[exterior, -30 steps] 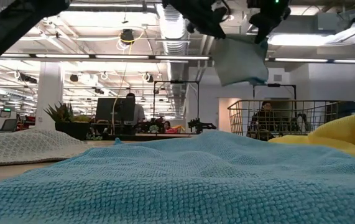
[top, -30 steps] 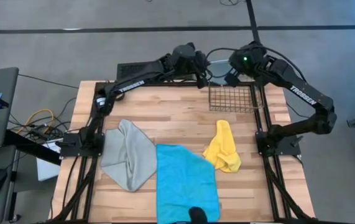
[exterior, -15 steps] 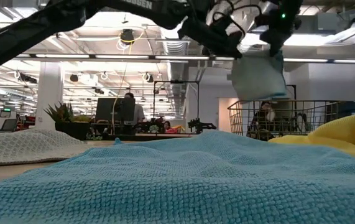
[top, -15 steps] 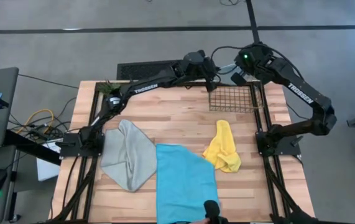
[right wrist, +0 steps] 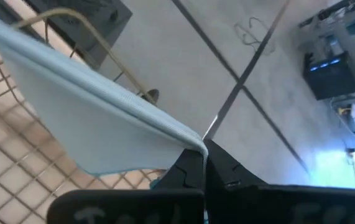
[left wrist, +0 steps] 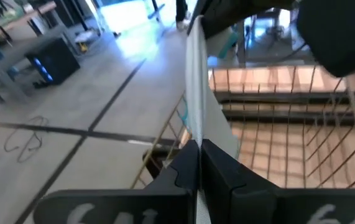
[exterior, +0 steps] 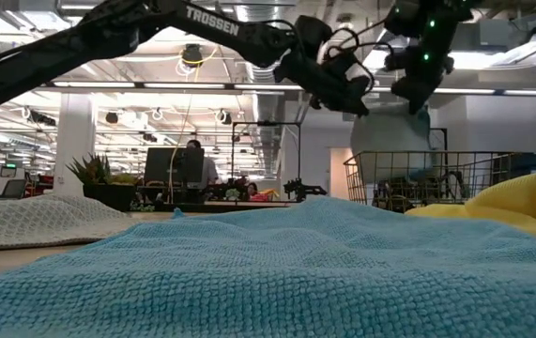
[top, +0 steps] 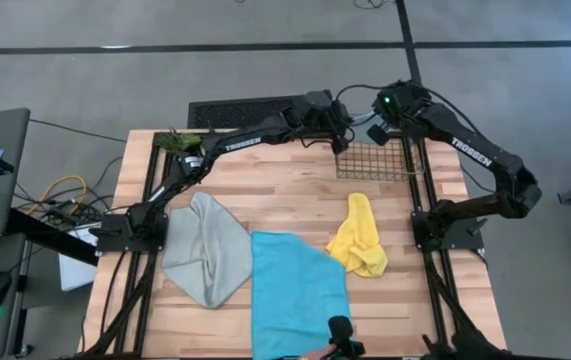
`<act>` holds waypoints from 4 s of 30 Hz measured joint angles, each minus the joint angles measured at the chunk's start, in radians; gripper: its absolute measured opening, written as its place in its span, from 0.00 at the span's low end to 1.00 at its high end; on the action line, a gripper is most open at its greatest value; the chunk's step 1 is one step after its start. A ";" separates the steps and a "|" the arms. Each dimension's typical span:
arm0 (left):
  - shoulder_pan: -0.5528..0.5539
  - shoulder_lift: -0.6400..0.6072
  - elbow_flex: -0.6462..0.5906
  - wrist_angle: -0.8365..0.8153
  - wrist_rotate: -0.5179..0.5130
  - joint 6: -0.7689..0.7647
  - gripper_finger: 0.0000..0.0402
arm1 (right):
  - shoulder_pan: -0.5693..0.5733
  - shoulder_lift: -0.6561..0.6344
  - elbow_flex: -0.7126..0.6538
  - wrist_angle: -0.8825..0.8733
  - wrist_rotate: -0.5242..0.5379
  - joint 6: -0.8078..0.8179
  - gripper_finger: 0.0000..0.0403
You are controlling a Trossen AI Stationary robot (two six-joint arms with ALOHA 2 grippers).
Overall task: Fold microfiber towels
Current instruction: Put the folded light blue microfiber cloth into the wire basket
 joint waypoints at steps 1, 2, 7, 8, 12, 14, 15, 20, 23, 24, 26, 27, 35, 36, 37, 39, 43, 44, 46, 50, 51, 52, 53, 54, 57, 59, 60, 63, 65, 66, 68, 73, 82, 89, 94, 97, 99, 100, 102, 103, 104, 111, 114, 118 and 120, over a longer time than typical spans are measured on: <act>0.001 0.008 0.000 0.001 0.001 0.000 0.00 | -0.004 0.000 -0.019 0.012 0.000 0.003 0.02; 0.003 0.012 0.000 0.001 0.001 0.000 0.00 | -0.007 0.000 -0.038 0.033 0.000 0.004 0.02; 0.011 0.030 0.000 -0.003 0.001 -0.002 0.00 | -0.015 0.000 -0.121 0.161 0.002 -0.003 0.02; 0.014 0.033 0.000 -0.004 0.001 -0.005 0.00 | -0.018 0.000 -0.132 0.174 -0.002 -0.010 0.02; 0.019 0.055 0.000 0.007 0.002 -0.021 0.00 | -0.037 0.014 -0.172 0.233 -0.009 -0.020 0.02; 0.020 0.060 -0.001 -0.001 0.003 -0.033 0.00 | -0.044 0.025 -0.191 0.241 -0.021 -0.021 0.02; 0.021 0.065 -0.001 -0.001 0.003 -0.034 0.00 | -0.048 0.030 -0.195 0.245 -0.028 -0.021 0.02; 0.029 0.080 -0.001 -0.003 0.003 -0.050 0.00 | -0.058 0.082 -0.199 0.248 -0.055 -0.021 0.02; 0.031 0.090 0.000 -0.015 0.009 -0.061 0.00 | -0.059 0.118 -0.199 0.245 -0.069 -0.021 0.02; 0.031 0.092 -0.001 -0.029 0.016 -0.061 0.00 | -0.059 0.129 -0.199 0.238 -0.083 -0.021 0.02; 0.031 0.093 -0.001 -0.041 0.028 -0.059 0.00 | -0.057 0.146 -0.199 0.235 -0.103 -0.021 0.03; 0.030 0.093 -0.001 -0.040 0.034 -0.059 0.00 | -0.057 0.150 -0.199 0.233 -0.108 -0.021 0.03; 0.028 0.093 -0.001 -0.127 0.097 -0.079 0.00 | -0.057 0.156 -0.198 0.140 -0.179 -0.023 0.02; 0.027 0.093 -0.001 -0.140 0.106 -0.079 0.00 | -0.057 0.156 -0.198 0.126 -0.189 -0.026 0.03; 0.026 0.093 -0.001 -0.148 0.116 -0.079 0.00 | -0.056 0.156 -0.198 0.112 -0.200 -0.034 0.03; 0.026 0.093 -0.001 -0.159 0.139 -0.081 0.00 | -0.055 0.156 -0.198 0.094 -0.216 -0.040 0.03; 0.022 0.093 0.000 -0.179 0.177 -0.095 0.00 | -0.054 0.156 -0.198 0.062 -0.239 -0.040 0.02; 0.020 0.093 0.000 -0.182 0.187 -0.098 0.00 | -0.054 0.156 -0.198 0.052 -0.242 -0.040 0.02; 0.017 0.092 0.000 -0.187 0.203 -0.098 0.00 | -0.054 0.156 -0.198 0.039 -0.247 -0.045 0.02; 0.014 0.092 0.000 -0.196 0.209 -0.102 0.00 | -0.054 0.156 -0.198 0.029 -0.267 -0.054 0.03; 0.013 0.092 0.000 -0.202 0.212 -0.102 0.00 | -0.054 0.156 -0.198 0.020 -0.282 -0.064 0.03; 0.013 0.091 0.000 -0.207 0.217 -0.102 0.00 | -0.054 0.156 -0.198 0.011 -0.293 -0.073 0.03; 0.012 0.091 0.000 -0.211 0.224 -0.101 0.00 | -0.054 0.156 -0.198 0.006 -0.299 -0.080 0.03; 0.012 0.091 0.000 -0.212 0.229 -0.100 0.00 | -0.054 0.156 -0.198 0.002 -0.304 -0.090 0.03; 0.011 0.090 0.000 -0.212 0.232 -0.102 0.00 | -0.055 0.156 -0.198 0.000 -0.310 -0.099 0.04; 0.011 0.091 0.000 -0.212 0.234 -0.105 0.00 | -0.055 0.156 -0.198 -0.001 -0.312 -0.103 0.05; 0.011 0.090 0.000 -0.212 0.234 -0.105 0.00 | -0.055 0.157 -0.198 -0.004 -0.312 -0.114 0.05; 0.011 0.091 0.001 -0.212 0.235 -0.103 0.00 | -0.055 0.157 -0.198 -0.025 -0.319 -0.151 0.05; 0.010 0.091 0.025 -0.243 0.244 -0.106 0.00 | -0.054 0.156 -0.198 -0.040 -0.327 -0.170 0.04; 0.009 0.091 0.037 -0.256 0.253 -0.105 0.00 | -0.054 0.156 -0.197 -0.049 -0.329 -0.173 0.04; 0.004 0.090 0.040 -0.252 0.261 -0.104 0.00 | -0.054 0.156 -0.197 -0.066 -0.336 -0.180 0.04; -0.014 0.088 0.039 -0.293 0.276 -0.114 0.00 | -0.054 0.157 -0.198 -0.080 -0.376 -0.182 0.05; -0.059 0.087 0.039 -0.269 0.272 -0.108 0.00 | -0.054 0.157 -0.199 -0.085 -0.369 -0.196 0.04; -0.063 0.083 0.039 -0.203 0.215 -0.143 0.00 | -0.056 0.158 -0.157 -0.065 -0.327 -0.198 0.02; -0.048 0.068 0.039 -0.192 0.146 -0.185 0.00 | -0.059 0.158 -0.132 0.034 -0.272 -0.205 0.03; -0.030 0.063 0.039 -0.164 0.123 -0.228 0.00 | -0.068 0.158 -0.132 0.098 -0.263 -0.205 0.03; -0.018 0.057 0.039 -0.142 0.101 -0.239 0.00 | -0.073 0.158 -0.132 0.141 -0.255 -0.205 0.02; -0.013 0.055 0.040 -0.127 0.089 -0.238 0.00 | -0.076 0.158 -0.132 0.164 -0.249 -0.205 0.02; -0.001 0.053 0.040 -0.109 0.073 -0.234 0.00 | -0.083 0.158 -0.132 0.212 -0.247 -0.207 0.02; 0.005 0.053 0.040 -0.103 0.064 -0.234 0.00 | -0.089 0.158 -0.132 0.232 -0.246 -0.215 0.03; 0.010 0.053 0.040 -0.097 0.057 -0.235 0.00 | -0.096 0.158 -0.132 0.251 -0.245 -0.224 0.03; 0.025 0.055 0.039 -0.093 0.036 -0.199 0.00 | -0.127 0.158 -0.141 0.295 -0.260 -0.231 0.03; 0.018 0.057 0.038 -0.098 0.055 -0.177 0.00 | -0.129 0.158 -0.172 0.295 -0.271 -0.232 0.03; 0.007 0.060 0.036 -0.118 0.080 -0.156 0.00 | -0.119 0.158 -0.194 0.245 -0.278 -0.232 0.03; -0.001 0.060 0.036 -0.128 0.085 -0.145 0.00 | -0.112 0.157 -0.194 0.219 -0.278 -0.232 0.03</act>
